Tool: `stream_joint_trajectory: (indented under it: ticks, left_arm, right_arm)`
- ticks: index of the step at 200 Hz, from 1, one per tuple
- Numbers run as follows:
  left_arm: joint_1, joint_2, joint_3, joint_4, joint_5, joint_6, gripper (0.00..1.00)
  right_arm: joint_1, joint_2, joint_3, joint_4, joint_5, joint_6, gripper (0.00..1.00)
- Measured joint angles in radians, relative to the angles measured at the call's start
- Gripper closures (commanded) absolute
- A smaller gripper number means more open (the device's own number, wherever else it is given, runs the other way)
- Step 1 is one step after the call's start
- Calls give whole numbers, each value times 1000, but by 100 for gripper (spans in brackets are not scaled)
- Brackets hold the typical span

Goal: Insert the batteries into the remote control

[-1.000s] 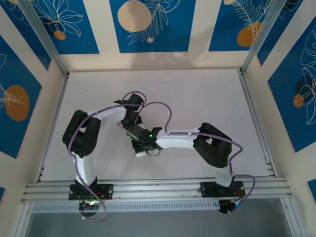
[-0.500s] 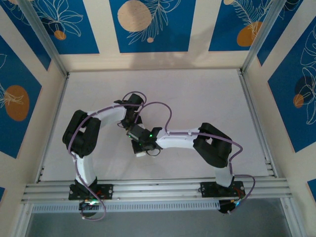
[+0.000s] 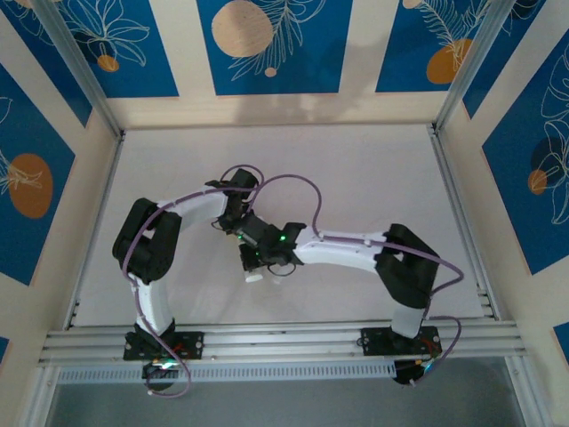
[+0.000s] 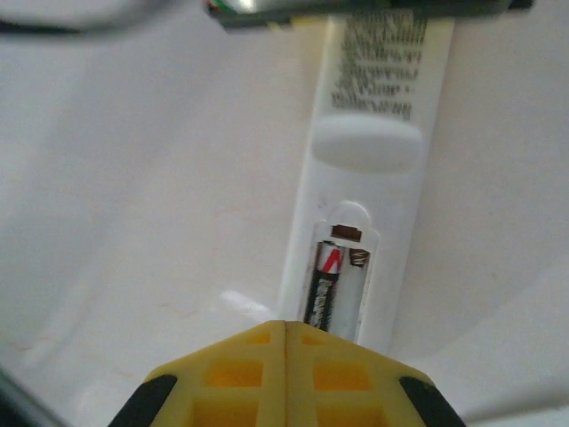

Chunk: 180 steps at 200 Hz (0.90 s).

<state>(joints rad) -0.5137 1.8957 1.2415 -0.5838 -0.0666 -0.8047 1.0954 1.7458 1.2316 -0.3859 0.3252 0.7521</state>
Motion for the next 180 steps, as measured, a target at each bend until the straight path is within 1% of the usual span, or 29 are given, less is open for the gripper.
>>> stream_joint_trajectory:
  ticks: [18,47,54,66,76,83,91,122,147,155,169,180]
  left_arm:
    - [-1,-3,-5,7,1,1,53]
    - [-2,-6,-13,18,4,3,42]
    - [-2,-6,-14,20,6,5,40]
    - [-2,-10,-16,25,11,13,38]
    - [-2,-16,-18,29,14,19,36]
    - [-2,-22,-18,29,14,22,35]
    - [-4,-31,-19,29,14,27,33]
    - [-4,-119,-18,10,14,56,30]
    - [-11,-248,-10,-32,18,127,31]
    - [-16,-306,-8,-39,26,159,32]
    - [-24,-399,-8,-44,50,216,32]
    - [-34,-487,-20,-32,84,269,30]
  right_arm:
    - [-4,-117,-59,8,23,9,87]
    - [-33,-316,-187,5,67,36,74]
    - [-47,-356,-214,2,74,42,69]
    - [-80,-420,-257,-6,86,48,54]
    - [-107,-470,-291,-11,95,62,46]
    - [-127,-506,-315,-15,99,65,41]
    - [-151,-547,-341,-21,102,62,38]
    - [-248,-664,-412,-44,87,69,35]
    - [-343,-676,-423,-65,48,69,36]
    - [-372,-665,-422,-72,35,68,38]
    - [-401,-626,-417,-86,14,69,46]
    - [-412,-578,-402,-105,0,76,51]
